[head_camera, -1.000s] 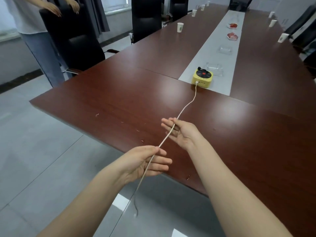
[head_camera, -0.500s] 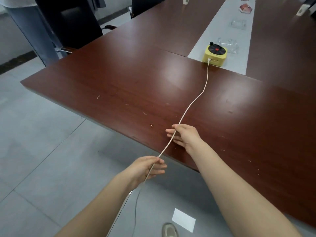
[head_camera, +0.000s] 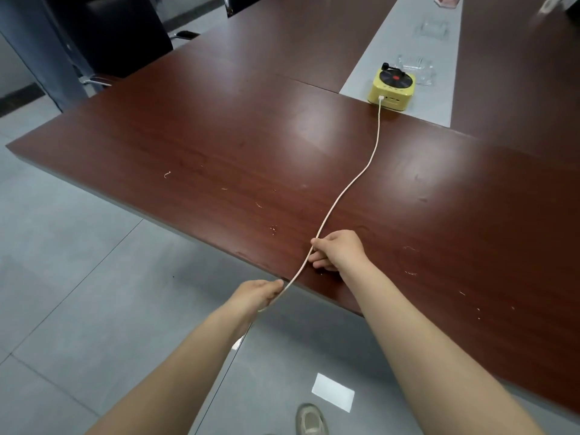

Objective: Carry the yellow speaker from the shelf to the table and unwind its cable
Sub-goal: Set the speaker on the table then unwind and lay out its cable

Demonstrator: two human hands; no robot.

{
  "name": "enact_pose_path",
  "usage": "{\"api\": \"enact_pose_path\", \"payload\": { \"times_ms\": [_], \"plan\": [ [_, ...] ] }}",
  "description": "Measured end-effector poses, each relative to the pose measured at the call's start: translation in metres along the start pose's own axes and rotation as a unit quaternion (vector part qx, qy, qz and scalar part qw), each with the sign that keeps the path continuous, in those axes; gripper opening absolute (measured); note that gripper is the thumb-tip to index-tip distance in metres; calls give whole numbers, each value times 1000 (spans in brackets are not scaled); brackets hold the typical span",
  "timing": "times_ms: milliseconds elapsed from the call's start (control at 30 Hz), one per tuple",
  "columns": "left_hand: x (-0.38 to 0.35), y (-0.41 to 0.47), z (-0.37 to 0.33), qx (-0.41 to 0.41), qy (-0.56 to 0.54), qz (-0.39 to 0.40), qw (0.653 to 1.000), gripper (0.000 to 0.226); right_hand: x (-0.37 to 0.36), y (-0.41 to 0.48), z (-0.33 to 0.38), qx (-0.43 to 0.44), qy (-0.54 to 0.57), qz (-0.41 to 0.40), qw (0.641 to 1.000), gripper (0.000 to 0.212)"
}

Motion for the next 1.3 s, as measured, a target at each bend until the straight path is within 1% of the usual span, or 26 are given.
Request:
{"api": "enact_pose_path", "payload": {
  "times_ms": [67,133,200,300,433,533,700,833,933,1067,1167,1300],
  "plan": [
    [1,-1,-13,-7,28,1,1000,31,2,-2,2,-7,6,3,1000,26],
    [4,-2,-23,-7,56,4,998,36,4,-4,5,-14,8,11,1000,26],
    [10,-6,-31,14,89,9,996,36,5,-7,10,-27,14,29,999,26],
    [17,-13,-47,36,122,29,991,33,10,-11,19,-49,42,58,996,21],
    [16,-22,-91,3,116,44,992,29,30,-19,37,-44,68,83,993,15],
    [16,-21,-132,-55,80,29,995,24,56,-19,53,-33,74,83,993,15],
    [10,2,-221,-175,-13,2,985,18,117,7,91,8,130,59,990,11],
    [-6,42,-300,-224,-42,-7,974,15,180,45,126,44,157,36,986,10],
    [-22,85,-354,-230,-77,-4,970,14,228,79,149,65,169,5,983,11],
    [-41,146,-410,-229,-126,-13,965,21,280,124,171,91,201,-42,974,13],
    [-52,186,-437,-220,-144,-23,965,22,310,158,176,93,236,-85,964,5],
    [-68,245,-467,-201,-165,-15,965,18,349,205,177,81,241,-158,954,8]
  ]
}}
Point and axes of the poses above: each hand's wrist, its own y-axis towards the middle knuckle, its own x-axis out of the back of the hand, z = x × y, the point moved 8 cm from there along y, towards the middle knuckle, and after that the axes turned 9 degrees about z, right-handed, at the moved point
